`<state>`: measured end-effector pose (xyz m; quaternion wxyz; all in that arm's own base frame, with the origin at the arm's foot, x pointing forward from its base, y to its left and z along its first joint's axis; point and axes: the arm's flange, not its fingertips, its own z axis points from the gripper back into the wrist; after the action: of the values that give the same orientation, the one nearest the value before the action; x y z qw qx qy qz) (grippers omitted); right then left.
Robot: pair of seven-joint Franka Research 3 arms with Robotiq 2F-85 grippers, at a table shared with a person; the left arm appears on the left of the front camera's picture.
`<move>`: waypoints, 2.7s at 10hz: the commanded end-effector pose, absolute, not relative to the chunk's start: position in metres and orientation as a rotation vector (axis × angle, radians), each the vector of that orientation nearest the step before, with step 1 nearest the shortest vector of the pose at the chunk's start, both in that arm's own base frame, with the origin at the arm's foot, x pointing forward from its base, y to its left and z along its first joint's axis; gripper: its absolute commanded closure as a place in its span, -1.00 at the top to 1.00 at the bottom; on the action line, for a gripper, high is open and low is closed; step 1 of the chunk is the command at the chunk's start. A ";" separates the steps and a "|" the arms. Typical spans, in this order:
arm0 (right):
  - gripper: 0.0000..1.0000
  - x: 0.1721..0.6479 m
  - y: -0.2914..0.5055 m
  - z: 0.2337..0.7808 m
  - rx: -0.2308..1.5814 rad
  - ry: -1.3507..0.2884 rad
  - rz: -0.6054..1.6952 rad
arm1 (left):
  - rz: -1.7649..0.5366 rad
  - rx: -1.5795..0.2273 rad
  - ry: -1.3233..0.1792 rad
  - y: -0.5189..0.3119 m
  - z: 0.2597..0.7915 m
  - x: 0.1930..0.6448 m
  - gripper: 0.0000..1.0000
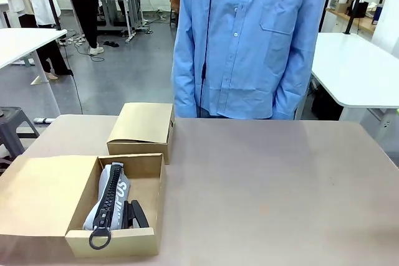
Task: Place items inside the box.
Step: Close the lid of the Mailer Box closest to the robot.
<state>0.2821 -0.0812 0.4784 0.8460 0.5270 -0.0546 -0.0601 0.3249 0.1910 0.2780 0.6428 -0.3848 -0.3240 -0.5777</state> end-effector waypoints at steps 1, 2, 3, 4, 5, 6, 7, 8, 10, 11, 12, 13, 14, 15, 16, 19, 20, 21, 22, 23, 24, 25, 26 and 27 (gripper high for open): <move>1.00 0.283 -0.080 0.483 1.131 -0.121 -0.128 | -1.313 -0.903 -0.874 0.189 0.286 0.325 1.00; 1.00 0.283 -0.080 0.483 1.131 -0.121 -0.128 | -1.289 -0.917 -0.960 0.188 0.296 0.322 1.00; 1.00 0.283 -0.080 0.483 1.131 -0.121 -0.128 | -1.279 -0.967 -1.030 0.180 0.306 0.317 1.00; 1.00 0.283 -0.080 0.483 1.131 -0.121 -0.128 | -1.283 -0.984 -1.073 0.165 0.312 0.311 1.00; 1.00 0.283 -0.080 0.483 1.131 -0.121 -0.128 | -1.272 -0.993 -1.119 0.150 0.320 0.308 1.00; 1.00 0.283 -0.080 0.483 1.131 -0.121 -0.128 | -1.222 -1.005 -1.175 0.133 0.331 0.307 1.00; 1.00 0.283 -0.080 0.483 1.131 -0.121 -0.128 | -1.184 -1.031 -1.227 0.113 0.338 0.305 1.00; 1.00 0.283 -0.080 0.483 1.131 -0.121 -0.128 | -1.148 -0.965 -1.285 0.093 0.342 0.303 1.00; 1.00 0.283 -0.080 0.483 1.131 -0.121 -0.128 | -1.140 -0.945 -1.319 0.051 0.354 0.300 1.00; 1.00 0.283 -0.080 0.483 1.131 -0.121 -0.128 | -1.140 -0.984 -1.317 0.033 0.356 0.298 1.00; 1.00 0.283 -0.080 0.483 1.131 -0.121 -0.128 | -1.161 -0.970 -1.314 0.013 0.353 0.298 1.00; 1.00 0.283 -0.080 0.483 1.131 -0.121 -0.128 | -1.175 -0.989 -1.283 -0.005 0.344 0.298 1.00; 1.00 0.283 -0.080 0.483 1.131 -0.121 -0.128 | -1.195 -1.009 -1.236 -0.021 0.335 0.298 1.00; 1.00 0.283 -0.080 0.483 1.131 -0.121 -0.128 | -1.223 -1.014 -1.190 -0.031 0.329 0.294 1.00; 1.00 0.283 -0.080 0.483 1.131 -0.121 -0.128 | -1.265 -1.010 -1.139 -0.039 0.319 0.289 1.00; 1.00 0.283 -0.080 0.483 1.131 -0.121 -0.128 | -1.441 -0.955 -1.023 -0.061 0.290 0.264 1.00; 1.00 0.283 -0.080 0.483 1.131 -0.121 -0.128 | -1.478 -0.926 -0.996 -0.065 0.281 0.260 1.00; 1.00 0.283 -0.080 0.483 1.131 -0.121 -0.128 | -1.498 -0.918 -0.980 -0.066 0.277 0.258 1.00; 1.00 0.283 -0.080 0.483 1.131 -0.121 -0.128 | -1.511 -0.893 -0.986 -0.066 0.276 0.257 1.00; 1.00 0.283 -0.080 0.483 1.131 -0.121 -0.128 | -1.502 -0.887 -1.006 -0.064 0.278 0.259 1.00; 1.00 0.283 -0.080 0.483 1.131 -0.121 -0.128 | -1.482 -0.891 -1.028 -0.061 0.284 0.261 1.00; 1.00 0.283 -0.080 0.483 1.131 -0.121 -0.128 | -1.453 -0.913 -1.036 -0.056 0.292 0.264 1.00; 1.00 0.283 -0.080 0.483 1.131 -0.121 -0.128 | -1.411 -0.951 -1.060 -0.047 0.306 0.268 1.00; 1.00 0.283 -0.080 0.483 1.131 -0.121 -0.128 | -1.339 -1.054 -1.058 -0.030 0.328 0.271 1.00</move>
<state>0.2822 -0.0810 0.4785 0.8464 0.5264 -0.0544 -0.0600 0.3739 -0.0324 0.3037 0.5361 -0.4154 -0.4338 -0.5932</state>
